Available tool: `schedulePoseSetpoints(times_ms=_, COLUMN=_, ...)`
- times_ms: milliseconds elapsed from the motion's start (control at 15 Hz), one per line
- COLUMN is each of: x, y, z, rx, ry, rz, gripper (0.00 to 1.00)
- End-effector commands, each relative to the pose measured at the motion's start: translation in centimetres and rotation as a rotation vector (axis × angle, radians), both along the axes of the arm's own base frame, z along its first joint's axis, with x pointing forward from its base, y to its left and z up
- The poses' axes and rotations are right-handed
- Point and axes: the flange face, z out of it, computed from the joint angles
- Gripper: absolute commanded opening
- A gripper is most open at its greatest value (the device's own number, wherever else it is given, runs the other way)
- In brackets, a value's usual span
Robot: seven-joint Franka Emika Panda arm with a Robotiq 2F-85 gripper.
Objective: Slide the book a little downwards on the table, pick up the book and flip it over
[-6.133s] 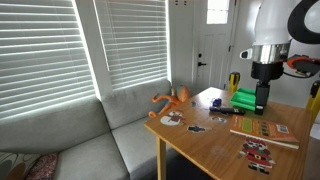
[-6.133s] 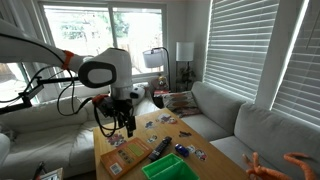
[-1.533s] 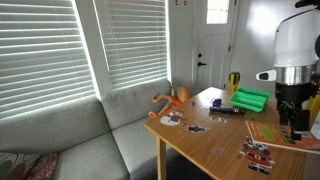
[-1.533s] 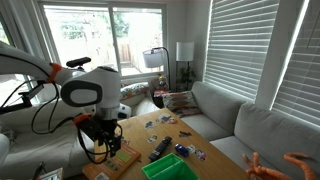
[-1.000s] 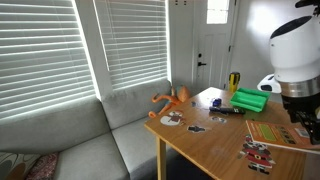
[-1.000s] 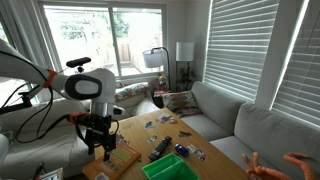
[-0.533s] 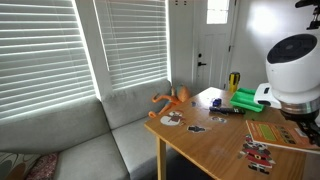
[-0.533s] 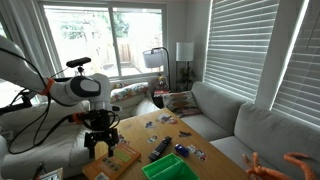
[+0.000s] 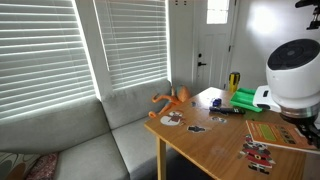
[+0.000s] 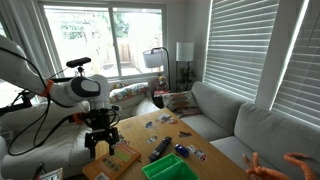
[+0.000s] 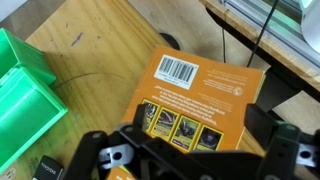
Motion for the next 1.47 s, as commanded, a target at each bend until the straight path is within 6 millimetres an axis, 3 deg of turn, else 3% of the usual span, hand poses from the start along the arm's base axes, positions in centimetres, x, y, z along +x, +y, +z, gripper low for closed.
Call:
schedulePoseSetpoints(times_ms=0, x=-0.1, y=-0.2, z=-0.3, rx=-0.005, ry=0.038, rz=-0.028, gripper=1.00)
schedulePoseSetpoints(times_ms=333, x=-0.5, y=-0.5, z=-1.6, rx=-0.012, ry=0.038, rz=-0.087, gripper=1.00)
schedulePoseSetpoints(times_ms=800, x=-0.8, y=0.9, z=-2.0, rx=-0.013, ry=-0.011, rz=-0.132, gripper=1.00)
schedulePoseSetpoints(times_ms=1400, x=-3.1, y=0.6, z=-4.1, rx=-0.092, ry=0.012, rz=-0.115, gripper=1.00)
